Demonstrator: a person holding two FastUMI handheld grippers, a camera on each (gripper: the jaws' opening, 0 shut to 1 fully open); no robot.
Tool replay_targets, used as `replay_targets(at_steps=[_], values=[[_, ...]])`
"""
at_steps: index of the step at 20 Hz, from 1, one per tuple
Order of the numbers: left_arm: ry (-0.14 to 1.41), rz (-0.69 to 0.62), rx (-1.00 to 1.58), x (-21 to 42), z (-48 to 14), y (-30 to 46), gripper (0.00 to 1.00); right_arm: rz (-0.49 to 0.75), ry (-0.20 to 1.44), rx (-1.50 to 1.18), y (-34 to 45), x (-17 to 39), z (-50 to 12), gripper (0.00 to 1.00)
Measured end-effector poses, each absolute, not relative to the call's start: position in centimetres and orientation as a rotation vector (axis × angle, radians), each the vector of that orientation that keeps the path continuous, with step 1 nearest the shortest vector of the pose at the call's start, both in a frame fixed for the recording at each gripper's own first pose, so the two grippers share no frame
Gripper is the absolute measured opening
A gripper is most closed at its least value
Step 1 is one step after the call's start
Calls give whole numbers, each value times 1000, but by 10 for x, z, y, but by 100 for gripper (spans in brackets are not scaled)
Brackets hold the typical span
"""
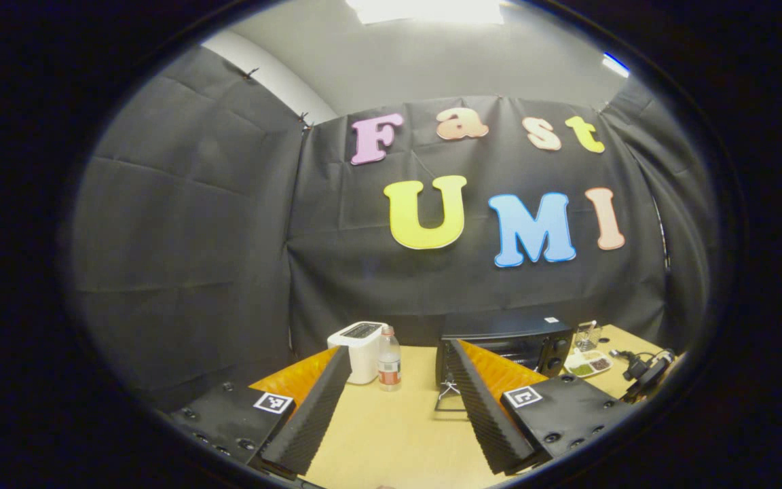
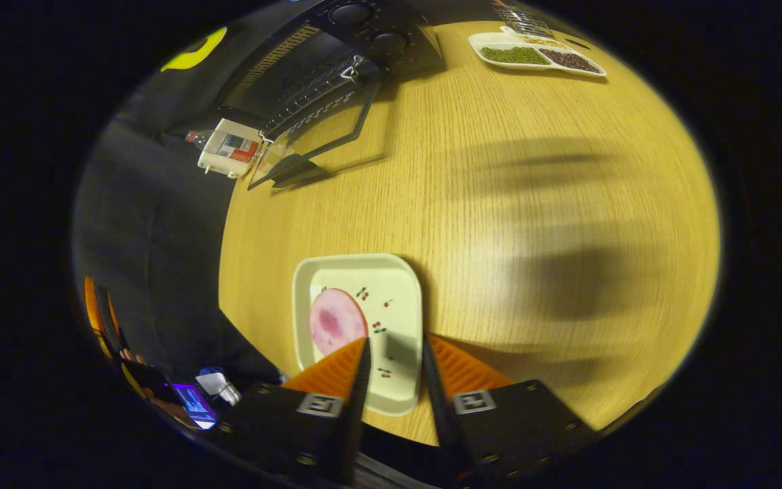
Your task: Open the electric oven with the left hand, put the food in, and close the electric oven.
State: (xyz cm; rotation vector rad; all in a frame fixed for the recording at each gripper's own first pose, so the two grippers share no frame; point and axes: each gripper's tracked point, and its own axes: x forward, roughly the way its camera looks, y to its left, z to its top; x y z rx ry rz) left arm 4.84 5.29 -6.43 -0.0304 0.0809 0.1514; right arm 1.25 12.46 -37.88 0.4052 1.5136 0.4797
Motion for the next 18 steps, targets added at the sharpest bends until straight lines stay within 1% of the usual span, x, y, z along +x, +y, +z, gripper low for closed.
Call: replay_targets(at_steps=[1, 2, 3, 6, 9, 15, 18], values=[[81, 157, -37, 48, -64, 56, 100, 460, 1512, 432, 112, 17, -362, 22], [82, 163, -40, 49, -65, 60, 100, 455, 1511, 442, 116, 12, -373, 3], [87, 165, -42, 50, -67, 62, 100, 431, 1501, 453, 113, 15, -377, 3], [96, 169, -48, 53, -69, 65, 100, 412, 1502, 454, 116, 12, -369, 2], [93, 158, -56, 56, -65, 65, 100, 412, 1486, 467, 120, 13, -366, 0], [77, 145, -58, 59, -60, 61, 100, 424, 1447, 617, 143, 16, -337, 0], [81, 140, -64, 63, -66, 61, 100, 404, 1409, 703, 158, 26, -317, 0]])
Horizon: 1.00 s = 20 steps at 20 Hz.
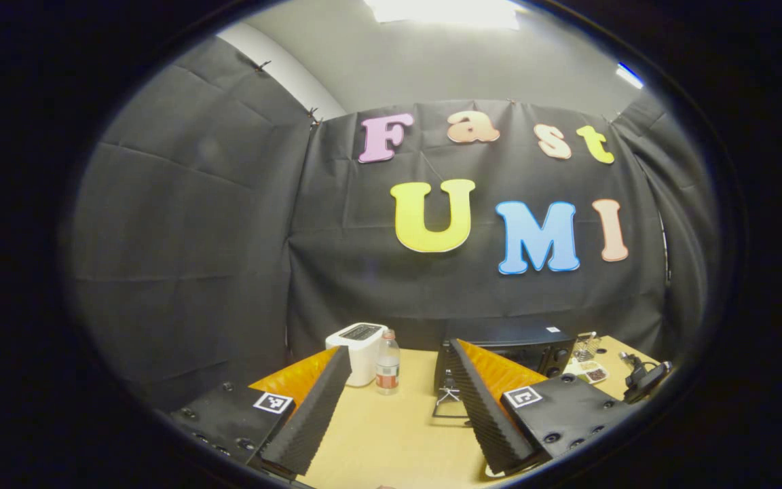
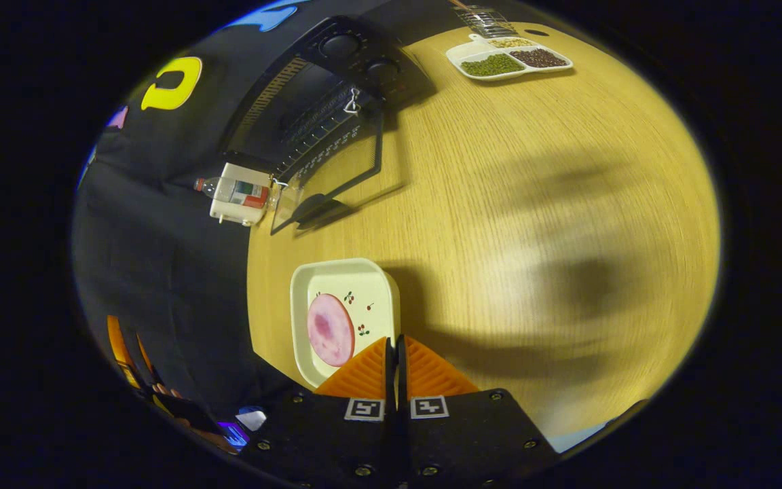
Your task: Open the electric oven with the left hand, put the food in, and close the electric oven.
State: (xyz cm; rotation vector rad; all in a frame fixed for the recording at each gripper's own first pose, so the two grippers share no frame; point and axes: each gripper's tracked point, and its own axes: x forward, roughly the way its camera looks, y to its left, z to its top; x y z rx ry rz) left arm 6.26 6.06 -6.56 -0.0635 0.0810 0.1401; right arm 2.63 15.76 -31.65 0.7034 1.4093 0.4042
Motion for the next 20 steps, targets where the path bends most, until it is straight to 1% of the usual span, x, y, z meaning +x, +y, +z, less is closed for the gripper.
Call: replay_targets(at_steps=[4, 12, 18, 20], values=[[81, 133, -64, 67, -71, 62, 100, 319, 1326, 817, 180, 54, -298, 0], [78, 131, -52, 84, -77, 83, 100, 110, 1156, 1041, 208, 124, -276, 0], [94, 128, -49, 105, -90, 102, 100, -52, 1093, 1200, 238, 170, -283, 0], [92, 129, -38, 113, -92, 110, 100, -129, 1082, 1241, 244, 182, -291, 0]])
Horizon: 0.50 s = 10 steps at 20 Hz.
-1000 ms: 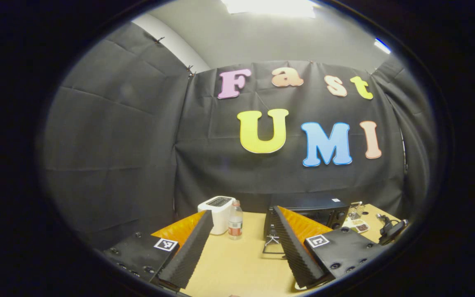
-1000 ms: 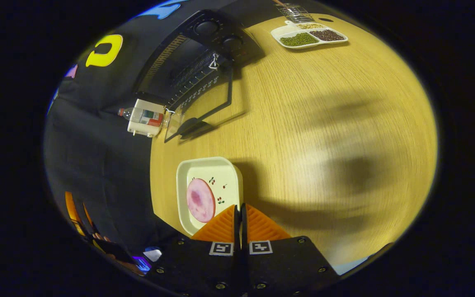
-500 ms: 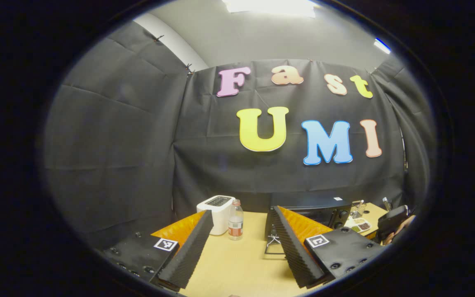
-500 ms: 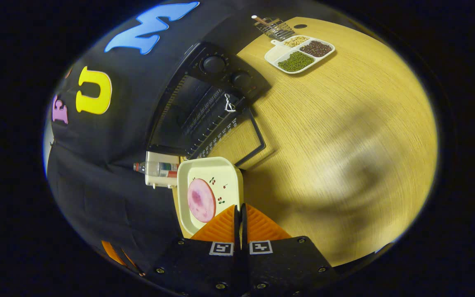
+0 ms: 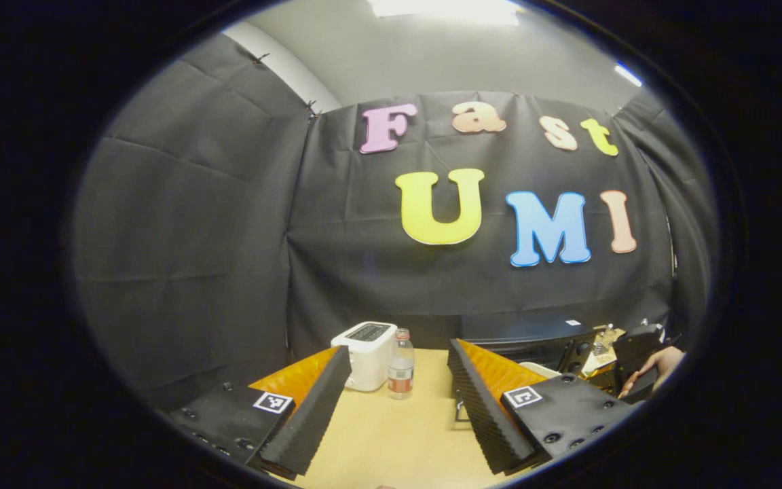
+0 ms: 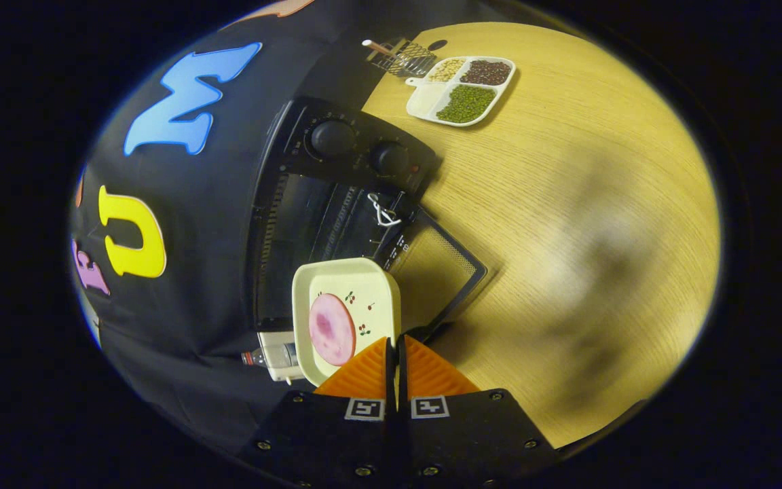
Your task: Open the electric oven with the left hand, put the food in, and close the electric oven.
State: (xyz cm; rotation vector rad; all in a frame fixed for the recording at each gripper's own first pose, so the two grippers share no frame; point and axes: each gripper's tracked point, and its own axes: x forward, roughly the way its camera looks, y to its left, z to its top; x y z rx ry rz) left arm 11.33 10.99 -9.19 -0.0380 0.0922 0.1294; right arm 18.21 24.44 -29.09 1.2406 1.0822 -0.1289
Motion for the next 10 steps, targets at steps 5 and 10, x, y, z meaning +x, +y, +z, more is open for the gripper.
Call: replay_targets(at_steps=[5, 10], values=[[123, 155, -32, 124, -109, 135, 100, -216, 1017, 1363, 260, 223, -298, 0], [144, 195, -13, 125, -117, 161, 100, -313, 906, 1447, 265, 257, -300, 0]])
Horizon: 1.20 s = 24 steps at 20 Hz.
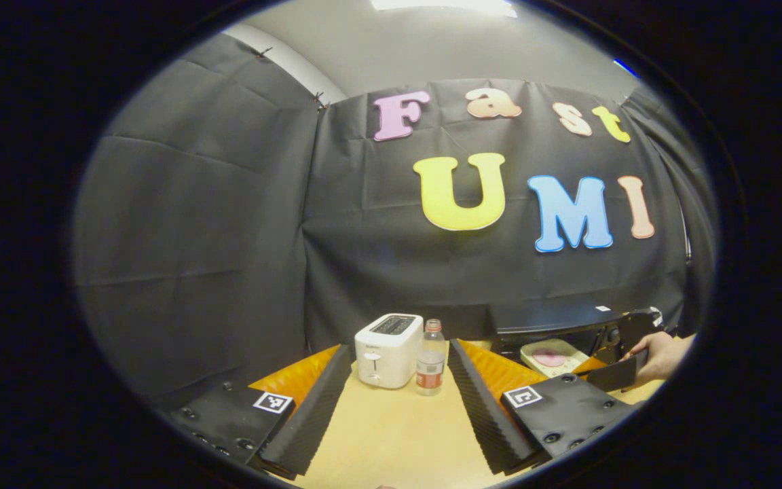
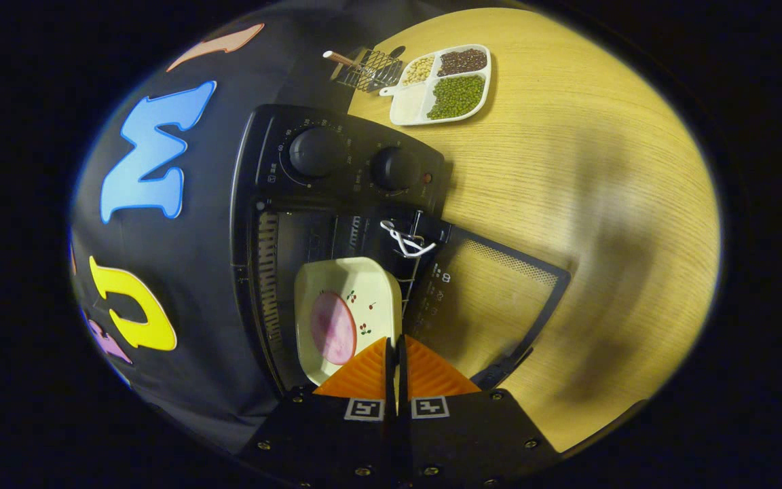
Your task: Open the electric oven with the left hand, put the food in, and close the electric oven.
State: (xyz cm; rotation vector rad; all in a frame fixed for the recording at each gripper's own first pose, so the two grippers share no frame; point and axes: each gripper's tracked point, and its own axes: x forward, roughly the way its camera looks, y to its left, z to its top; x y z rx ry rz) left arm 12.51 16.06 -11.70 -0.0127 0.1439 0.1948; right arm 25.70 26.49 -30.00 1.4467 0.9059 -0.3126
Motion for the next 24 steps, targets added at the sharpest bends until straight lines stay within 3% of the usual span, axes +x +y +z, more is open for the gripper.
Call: replay_targets(at_steps=[8, 12, 14, 16, 17, 18, 19, 21, 22, 23, 24], values=[[185, 249, 4, 120, -130, 186, 97, -400, 776, 1534, 274, 300, -306, 4], [196, 268, 24, 115, -133, 196, 100, -433, 716, 1539, 275, 315, -306, 4], [198, 275, 21, 113, -132, 199, 100, -418, 704, 1565, 281, 319, -302, 4], [200, 275, 18, 110, -134, 198, 100, -343, 691, 1587, 291, 323, -293, 10], [197, 270, 16, 112, -133, 196, 90, -303, 700, 1597, 296, 321, -289, 13], [196, 264, 15, 113, -134, 193, 97, -269, 698, 1606, 302, 321, -284, 21], [194, 257, 12, 114, -134, 190, 97, -241, 706, 1607, 305, 317, -281, 35], [188, 239, 1, 117, -134, 181, 100, -194, 729, 1580, 310, 309, -276, 75], [185, 228, -5, 119, -134, 176, 100, -168, 729, 1559, 308, 302, -271, 81], [181, 214, -9, 121, -133, 170, 100, -147, 724, 1530, 304, 299, -268, 98], [175, 200, -12, 123, -132, 164, 100, -127, 721, 1501, 300, 293, -263, 98]])
